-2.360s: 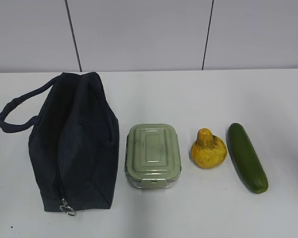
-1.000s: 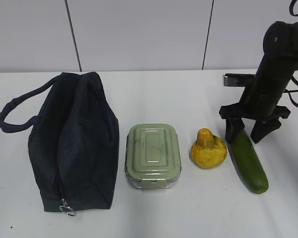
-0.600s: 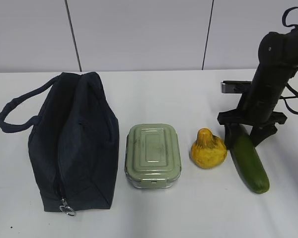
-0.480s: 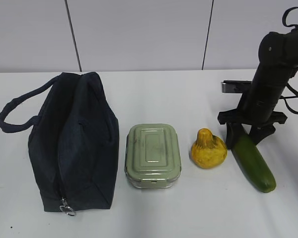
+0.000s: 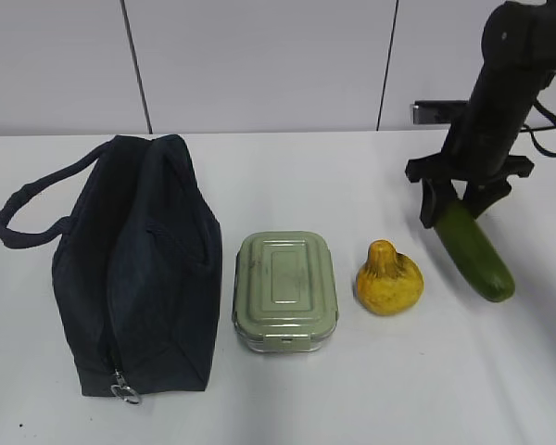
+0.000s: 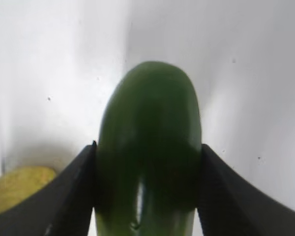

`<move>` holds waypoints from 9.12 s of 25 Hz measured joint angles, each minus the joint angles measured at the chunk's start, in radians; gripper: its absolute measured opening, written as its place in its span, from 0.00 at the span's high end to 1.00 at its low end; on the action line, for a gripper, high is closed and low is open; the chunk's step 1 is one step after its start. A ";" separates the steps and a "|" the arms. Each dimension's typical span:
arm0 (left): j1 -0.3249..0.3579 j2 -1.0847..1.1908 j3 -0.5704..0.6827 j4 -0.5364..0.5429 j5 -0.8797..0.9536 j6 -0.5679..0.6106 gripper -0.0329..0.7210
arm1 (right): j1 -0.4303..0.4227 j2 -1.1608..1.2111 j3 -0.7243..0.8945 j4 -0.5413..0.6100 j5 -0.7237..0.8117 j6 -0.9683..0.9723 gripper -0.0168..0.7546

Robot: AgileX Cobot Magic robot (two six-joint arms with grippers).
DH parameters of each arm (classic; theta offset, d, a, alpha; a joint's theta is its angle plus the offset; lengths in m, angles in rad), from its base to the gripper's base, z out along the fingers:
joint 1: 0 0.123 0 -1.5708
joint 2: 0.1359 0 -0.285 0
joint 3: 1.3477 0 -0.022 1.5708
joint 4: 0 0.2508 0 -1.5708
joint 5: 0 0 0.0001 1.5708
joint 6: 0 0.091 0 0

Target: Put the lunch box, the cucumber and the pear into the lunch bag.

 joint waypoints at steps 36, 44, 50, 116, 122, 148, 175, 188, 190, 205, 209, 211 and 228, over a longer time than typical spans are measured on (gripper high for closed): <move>0.002 1.028 -0.009 -1.028 -0.405 0.661 0.41 | 0.272 -0.131 -0.222 0.525 0.031 -0.095 0.44; -0.058 1.177 -0.012 -1.150 -0.450 0.803 0.48 | 0.308 -0.131 -0.222 0.688 0.033 -0.130 0.44; -0.129 1.236 -0.014 -1.160 -0.520 0.824 0.69 | 0.308 -0.131 -0.222 0.733 0.016 -0.134 0.44; -0.130 1.240 -0.014 -1.258 -0.539 0.847 0.98 | 0.358 -0.071 -0.486 -0.038 0.047 0.052 0.23; -0.130 1.240 -0.014 -1.258 -0.539 0.847 0.98 | 0.358 -0.238 -0.276 -0.129 0.047 0.081 0.23; -0.130 1.240 -0.014 -1.258 -0.528 0.847 0.98 | 0.358 -0.188 0.195 -0.170 0.021 0.120 0.23; -0.130 1.240 -0.014 -1.257 -0.512 0.847 0.98 | 0.358 -0.082 0.037 -0.263 0.014 0.120 0.62; -0.130 1.240 -0.014 -1.257 -0.511 0.847 0.98 | 0.358 -0.118 -0.342 0.072 0.039 0.043 0.63; -0.130 1.240 -0.014 -1.257 -0.511 0.847 0.98 | 0.358 -0.120 -0.378 0.193 0.042 0.009 0.63; -0.130 1.240 -0.014 -1.257 -0.516 0.847 0.98 | 0.448 0.025 -0.402 0.490 -0.138 -0.192 0.63; -0.130 1.240 -0.014 -1.257 -0.517 0.847 0.98 | 0.446 0.084 -0.402 0.490 -0.168 -0.194 0.61; -0.130 1.240 -0.014 -1.257 -0.516 0.847 0.98 | 0.446 0.099 -0.402 0.490 -0.180 -0.201 0.57; -0.130 1.240 -0.014 -1.257 -0.501 0.847 0.98 | 0.393 0.097 -0.659 0.222 0.034 -0.080 0.31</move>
